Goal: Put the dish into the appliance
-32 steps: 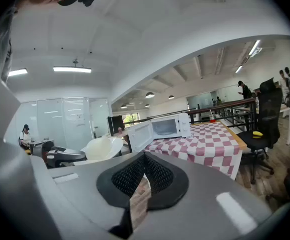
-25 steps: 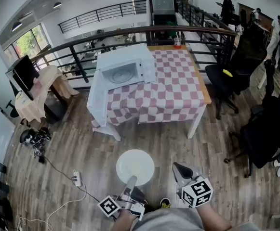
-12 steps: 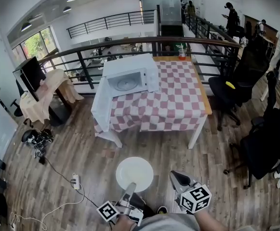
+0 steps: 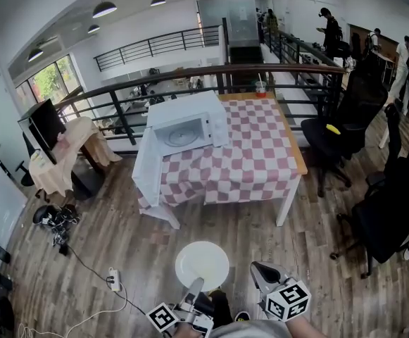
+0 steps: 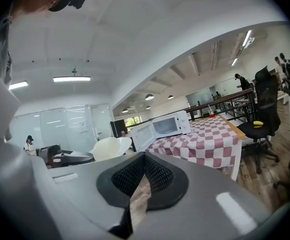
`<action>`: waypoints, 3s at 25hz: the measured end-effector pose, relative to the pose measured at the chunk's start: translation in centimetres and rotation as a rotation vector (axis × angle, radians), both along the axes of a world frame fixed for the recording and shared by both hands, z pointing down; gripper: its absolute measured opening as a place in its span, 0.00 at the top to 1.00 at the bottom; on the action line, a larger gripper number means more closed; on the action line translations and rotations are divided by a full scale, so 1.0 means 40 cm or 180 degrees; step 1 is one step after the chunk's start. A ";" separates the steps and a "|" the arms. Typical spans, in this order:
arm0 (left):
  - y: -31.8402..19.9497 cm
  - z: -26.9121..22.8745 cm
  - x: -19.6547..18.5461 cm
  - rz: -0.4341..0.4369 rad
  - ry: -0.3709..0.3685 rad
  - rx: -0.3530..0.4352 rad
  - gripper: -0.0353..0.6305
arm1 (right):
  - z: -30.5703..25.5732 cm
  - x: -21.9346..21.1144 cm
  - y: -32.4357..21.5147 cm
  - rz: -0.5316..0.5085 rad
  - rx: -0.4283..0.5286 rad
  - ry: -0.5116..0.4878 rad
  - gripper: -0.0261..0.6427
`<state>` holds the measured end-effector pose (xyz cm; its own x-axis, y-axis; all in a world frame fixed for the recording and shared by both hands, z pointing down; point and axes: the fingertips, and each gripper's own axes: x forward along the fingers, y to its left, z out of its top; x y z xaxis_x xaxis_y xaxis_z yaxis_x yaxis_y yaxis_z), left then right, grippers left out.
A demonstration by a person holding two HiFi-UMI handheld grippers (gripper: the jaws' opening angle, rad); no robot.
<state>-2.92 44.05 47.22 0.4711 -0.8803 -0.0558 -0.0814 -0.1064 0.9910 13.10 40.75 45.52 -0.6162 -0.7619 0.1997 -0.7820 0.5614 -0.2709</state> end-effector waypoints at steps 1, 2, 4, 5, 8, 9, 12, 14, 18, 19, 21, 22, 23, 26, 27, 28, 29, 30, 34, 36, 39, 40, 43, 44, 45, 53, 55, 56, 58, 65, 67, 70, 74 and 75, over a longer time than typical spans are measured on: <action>-0.005 -0.001 0.001 0.0014 0.0004 0.0009 0.90 | 0.001 0.000 -0.003 0.0009 0.0001 0.0011 0.97; -0.011 -0.001 0.000 0.0024 0.0008 0.0018 0.90 | 0.002 0.000 -0.008 0.0020 0.0001 0.0024 0.97; -0.027 0.001 -0.004 0.0031 0.0011 0.0031 0.90 | 0.004 -0.003 -0.020 0.0038 0.0011 0.0047 0.97; -0.035 0.003 -0.007 0.0028 0.0010 0.0035 0.90 | 0.004 -0.006 -0.029 0.0041 0.0023 0.0056 0.97; -0.065 0.006 -0.018 0.0011 0.0004 0.0057 0.90 | -0.001 -0.019 -0.058 0.0034 0.0067 0.0077 0.97; -0.077 0.004 -0.021 0.0007 0.0003 0.0066 0.90 | -0.004 -0.023 -0.070 0.0026 0.0078 0.0080 0.97; -0.112 -0.001 -0.029 -0.0005 0.0011 0.0087 0.90 | -0.005 -0.037 -0.102 -0.0002 0.0090 0.0096 0.97; -0.133 0.002 -0.035 -0.0010 0.0014 0.0086 0.90 | -0.001 -0.045 -0.120 -0.0012 0.0086 0.0112 0.97; -0.189 0.004 -0.046 -0.0013 0.0039 0.0093 0.90 | 0.012 -0.060 -0.172 -0.0020 0.0068 0.0118 0.97; -0.203 0.005 -0.049 -0.0014 0.0047 0.0084 0.90 | 0.015 -0.065 -0.186 -0.0021 0.0059 0.0119 0.97; -0.232 0.005 -0.057 -0.0012 0.0060 0.0075 0.90 | 0.019 -0.076 -0.214 -0.0024 0.0050 0.0124 0.97; -0.247 0.005 -0.060 -0.0006 0.0064 0.0072 0.90 | 0.021 -0.081 -0.230 -0.0027 0.0049 0.0128 0.97; -0.263 0.007 -0.062 0.0002 0.0066 0.0068 0.90 | 0.023 -0.085 -0.248 -0.0029 0.0049 0.0137 0.97; -0.321 0.015 -0.068 0.0020 0.0062 0.0044 0.90 | 0.028 -0.096 -0.313 -0.0031 0.0051 0.0159 0.97; -0.343 0.019 -0.071 0.0020 0.0058 0.0030 0.90 | 0.028 -0.100 -0.336 -0.0034 0.0053 0.0161 0.97; -0.366 0.022 -0.074 0.0018 0.0055 0.0019 0.90 | 0.028 -0.103 -0.359 -0.0037 0.0058 0.0164 0.97; -0.390 0.024 -0.077 0.0015 0.0058 0.0012 0.90 | 0.028 -0.106 -0.383 -0.0041 0.0065 0.0170 0.97; -0.413 0.026 -0.080 0.0012 0.0063 0.0007 0.90 | 0.027 -0.108 -0.408 -0.0042 0.0073 0.0178 0.97; -0.498 0.035 -0.100 -0.0006 0.0052 -0.0026 0.90 | 0.026 -0.117 -0.494 -0.0031 0.0070 0.0197 0.97; -0.536 0.031 -0.111 -0.0010 0.0038 -0.0024 0.90 | 0.028 -0.126 -0.526 -0.0034 0.0060 0.0214 0.97; -0.587 0.021 -0.124 -0.0028 0.0032 -0.0003 0.90 | 0.033 -0.130 -0.572 -0.0033 0.0037 0.0235 0.97; -0.604 0.018 -0.125 -0.0032 0.0035 -0.0003 0.90 | 0.035 -0.128 -0.586 -0.0029 0.0023 0.0240 0.97; -0.641 0.015 -0.127 -0.0015 0.0047 -0.0042 0.90 | 0.041 -0.124 -0.619 -0.0004 -0.0020 0.0234 0.97; -0.653 0.016 -0.129 0.0004 0.0030 -0.0043 0.90 | 0.043 -0.124 -0.628 0.0013 -0.0037 0.0229 0.97; -0.665 0.015 -0.132 0.0028 0.0005 -0.0033 0.90 | 0.046 -0.124 -0.637 0.0033 -0.0057 0.0225 0.97; -0.718 0.041 -0.186 0.0106 -0.0162 -0.0047 0.90 | 0.066 -0.170 -0.682 0.0082 -0.0067 0.0233 0.97; -0.744 0.028 -0.197 0.0123 -0.0137 0.0011 0.90 | 0.059 -0.185 -0.709 0.0094 -0.0010 0.0243 0.97; -0.757 0.019 -0.200 0.0129 -0.0105 0.0037 0.90 | 0.054 -0.189 -0.722 0.0106 0.0004 0.0252 0.97; -0.780 0.009 -0.207 0.0136 -0.0047 0.0038 0.90 | 0.051 -0.193 -0.745 0.0143 -0.0012 0.0276 0.97; -0.841 0.012 -0.260 0.0183 0.0020 -0.0026 0.90 | 0.053 -0.220 -0.808 0.0288 -0.0071 0.0338 0.97; -0.863 0.012 -0.277 0.0191 0.0059 -0.0011 0.90 | 0.054 -0.238 -0.827 0.0305 -0.0062 0.0360 0.97; -0.892 0.013 -0.307 0.0186 0.0086 -0.0004 0.90 | 0.052 -0.270 -0.852 0.0322 -0.0060 0.0361 0.97; -0.923 0.024 -0.340 0.0175 0.0063 0.0030 0.90 | 0.049 -0.314 -0.877 0.0293 -0.0036 0.0381 0.97; -0.930 0.026 -0.343 0.0170 0.0078 0.0022 0.90 | 0.049 -0.322 -0.882 0.0283 -0.0030 0.0390 0.97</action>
<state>-16.62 6.87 48.26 0.5158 -0.8535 -0.0740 -0.0511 -0.1169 0.9918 0.23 5.48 47.46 -0.5169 -0.8101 0.2766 -0.8560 0.4864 -0.1753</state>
